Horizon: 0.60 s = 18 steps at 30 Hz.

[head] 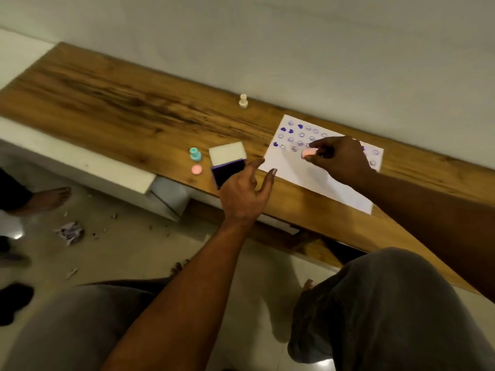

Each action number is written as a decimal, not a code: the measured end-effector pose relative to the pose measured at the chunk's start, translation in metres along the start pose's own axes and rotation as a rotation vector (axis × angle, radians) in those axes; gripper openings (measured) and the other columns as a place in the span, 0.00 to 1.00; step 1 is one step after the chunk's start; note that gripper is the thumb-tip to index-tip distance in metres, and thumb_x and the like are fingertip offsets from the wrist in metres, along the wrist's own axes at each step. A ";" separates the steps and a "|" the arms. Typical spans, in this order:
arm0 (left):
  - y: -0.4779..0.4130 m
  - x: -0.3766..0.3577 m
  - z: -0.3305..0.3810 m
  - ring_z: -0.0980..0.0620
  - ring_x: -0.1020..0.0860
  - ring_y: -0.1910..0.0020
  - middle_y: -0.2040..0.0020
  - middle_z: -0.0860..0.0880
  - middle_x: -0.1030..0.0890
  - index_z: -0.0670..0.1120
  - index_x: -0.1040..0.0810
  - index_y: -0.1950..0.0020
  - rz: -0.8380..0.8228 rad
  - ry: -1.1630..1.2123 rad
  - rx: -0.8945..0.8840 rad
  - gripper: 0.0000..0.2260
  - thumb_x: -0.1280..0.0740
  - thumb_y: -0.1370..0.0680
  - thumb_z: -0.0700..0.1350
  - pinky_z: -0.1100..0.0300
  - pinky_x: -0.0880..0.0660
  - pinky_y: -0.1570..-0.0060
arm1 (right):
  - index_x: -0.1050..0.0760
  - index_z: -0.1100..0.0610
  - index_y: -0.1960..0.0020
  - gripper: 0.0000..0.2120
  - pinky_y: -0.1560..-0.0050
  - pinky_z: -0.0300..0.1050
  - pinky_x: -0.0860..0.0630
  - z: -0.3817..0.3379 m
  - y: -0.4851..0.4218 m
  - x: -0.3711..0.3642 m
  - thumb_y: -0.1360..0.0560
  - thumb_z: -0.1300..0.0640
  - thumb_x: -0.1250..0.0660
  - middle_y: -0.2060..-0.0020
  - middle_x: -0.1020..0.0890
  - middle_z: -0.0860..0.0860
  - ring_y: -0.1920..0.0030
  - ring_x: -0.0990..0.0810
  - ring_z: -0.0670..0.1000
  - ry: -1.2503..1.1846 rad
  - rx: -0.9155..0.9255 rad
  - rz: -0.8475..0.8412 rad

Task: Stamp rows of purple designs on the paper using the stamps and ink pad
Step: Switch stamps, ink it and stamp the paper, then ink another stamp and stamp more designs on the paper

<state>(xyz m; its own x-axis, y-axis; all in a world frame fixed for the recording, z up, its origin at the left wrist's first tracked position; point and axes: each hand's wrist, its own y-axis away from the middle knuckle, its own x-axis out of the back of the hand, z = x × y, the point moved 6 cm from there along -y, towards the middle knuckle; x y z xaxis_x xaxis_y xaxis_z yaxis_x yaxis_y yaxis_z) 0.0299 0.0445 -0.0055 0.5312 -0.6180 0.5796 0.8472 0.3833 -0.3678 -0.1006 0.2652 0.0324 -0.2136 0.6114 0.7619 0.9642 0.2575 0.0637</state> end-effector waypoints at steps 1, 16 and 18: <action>-0.003 0.013 -0.012 0.53 0.19 0.59 0.58 0.49 0.17 0.48 0.17 0.36 0.041 0.031 0.040 0.19 0.29 0.20 0.59 0.52 0.19 0.60 | 0.16 0.45 0.44 0.16 0.58 0.33 0.27 -0.015 -0.003 -0.013 0.29 0.41 0.22 0.60 0.16 0.40 0.58 0.17 0.40 -0.005 0.017 -0.016; -0.011 0.079 -0.126 0.48 0.18 0.48 0.46 0.47 0.14 0.49 0.18 0.31 0.214 -0.109 0.429 0.24 0.33 0.21 0.62 0.52 0.19 0.51 | 0.18 0.45 0.42 0.17 0.61 0.39 0.31 -0.196 -0.023 -0.170 0.24 0.36 0.31 0.55 0.14 0.44 0.56 0.17 0.47 0.440 0.580 -0.189; -0.013 0.078 -0.127 0.49 0.18 0.49 0.47 0.48 0.14 0.51 0.17 0.34 0.211 -0.101 0.421 0.21 0.33 0.21 0.61 0.51 0.19 0.52 | 0.19 0.45 0.42 0.16 0.60 0.40 0.29 -0.197 -0.028 -0.173 0.24 0.37 0.31 0.54 0.14 0.45 0.57 0.17 0.47 0.443 0.590 -0.213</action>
<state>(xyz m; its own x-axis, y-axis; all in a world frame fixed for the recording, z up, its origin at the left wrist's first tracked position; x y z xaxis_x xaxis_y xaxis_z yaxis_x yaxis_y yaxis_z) 0.0591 -0.0961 -0.0482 0.6719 -0.4347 0.5996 0.6382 0.7507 -0.1708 -0.0597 0.0050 0.0254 -0.1823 0.1793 0.9668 0.6390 0.7689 -0.0221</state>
